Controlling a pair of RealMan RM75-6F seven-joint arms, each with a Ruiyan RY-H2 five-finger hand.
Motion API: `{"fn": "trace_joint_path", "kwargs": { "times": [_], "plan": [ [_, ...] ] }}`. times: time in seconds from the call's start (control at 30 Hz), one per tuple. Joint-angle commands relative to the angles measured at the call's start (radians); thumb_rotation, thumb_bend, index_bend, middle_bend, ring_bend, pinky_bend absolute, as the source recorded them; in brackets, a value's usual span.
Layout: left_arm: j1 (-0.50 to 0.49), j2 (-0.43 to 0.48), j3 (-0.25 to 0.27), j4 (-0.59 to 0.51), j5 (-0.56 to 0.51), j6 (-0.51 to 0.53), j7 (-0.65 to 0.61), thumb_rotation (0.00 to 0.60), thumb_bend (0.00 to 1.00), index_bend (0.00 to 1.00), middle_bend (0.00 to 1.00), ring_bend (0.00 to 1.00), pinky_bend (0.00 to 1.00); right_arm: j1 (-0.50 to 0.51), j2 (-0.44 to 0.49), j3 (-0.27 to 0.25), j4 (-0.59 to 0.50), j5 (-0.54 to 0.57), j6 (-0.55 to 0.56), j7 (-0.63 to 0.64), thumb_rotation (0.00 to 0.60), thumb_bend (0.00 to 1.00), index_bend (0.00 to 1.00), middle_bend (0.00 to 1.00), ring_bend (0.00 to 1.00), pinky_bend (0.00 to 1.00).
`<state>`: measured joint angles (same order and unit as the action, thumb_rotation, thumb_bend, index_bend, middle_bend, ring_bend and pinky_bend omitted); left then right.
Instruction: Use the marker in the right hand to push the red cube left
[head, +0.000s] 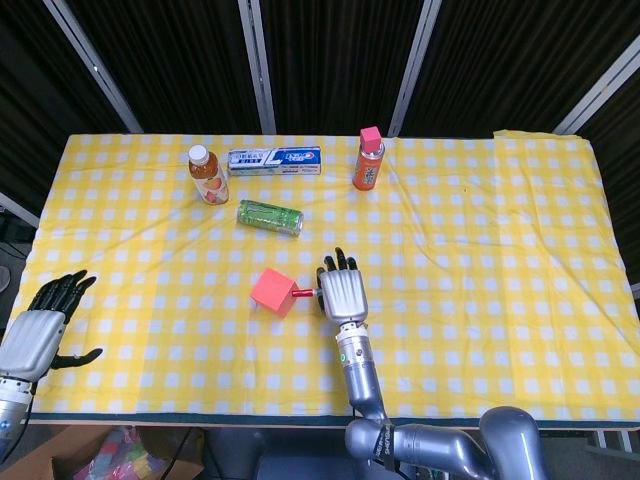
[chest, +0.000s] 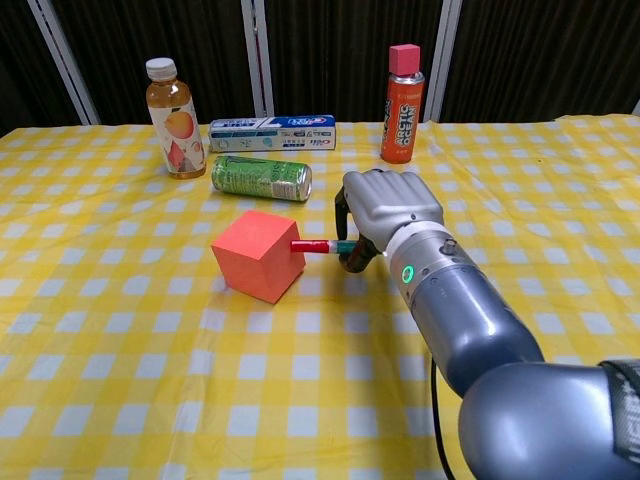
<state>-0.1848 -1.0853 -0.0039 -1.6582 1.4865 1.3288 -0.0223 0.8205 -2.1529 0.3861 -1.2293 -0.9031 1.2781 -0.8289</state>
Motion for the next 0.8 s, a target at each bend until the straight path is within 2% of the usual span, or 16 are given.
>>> {"fn": "trace_joint_path", "kwargs": {
  "times": [0.03, 0.47, 0.6, 0.8],
  "plan": [
    [-0.001, 0.001, 0.0, -0.001, -0.003, -0.004, 0.0, 0.6, 0.0, 0.02, 0.0, 0.0, 0.06, 0.007, -0.01, 0.003, 0.003, -0.004, -0.003, 0.0, 0.6, 0.41, 0.68, 0.29, 0.12, 0.23],
    [0.001, 0.008, 0.005, -0.005, -0.007, -0.01, -0.004, 0.6, 0.0, 0.02, 0.0, 0.0, 0.06, 0.026, -0.051, 0.017, 0.043, -0.001, -0.023, 0.004, 0.6, 0.41, 0.69, 0.29, 0.12, 0.23],
    [0.0, 0.01, 0.004, -0.004, -0.013, -0.015, -0.008, 0.6, 0.0, 0.02, 0.0, 0.0, 0.06, 0.011, -0.031, 0.011, 0.035, -0.008, -0.014, 0.004, 0.6, 0.41, 0.69, 0.29, 0.12, 0.23],
    [0.001, 0.011, 0.004, -0.004, -0.013, -0.013, -0.009, 0.6, 0.0, 0.02, 0.0, 0.0, 0.06, -0.036, 0.047, -0.018, -0.026, -0.037, 0.021, 0.0, 0.6, 0.41, 0.69, 0.29, 0.12, 0.23]
  ]
}}
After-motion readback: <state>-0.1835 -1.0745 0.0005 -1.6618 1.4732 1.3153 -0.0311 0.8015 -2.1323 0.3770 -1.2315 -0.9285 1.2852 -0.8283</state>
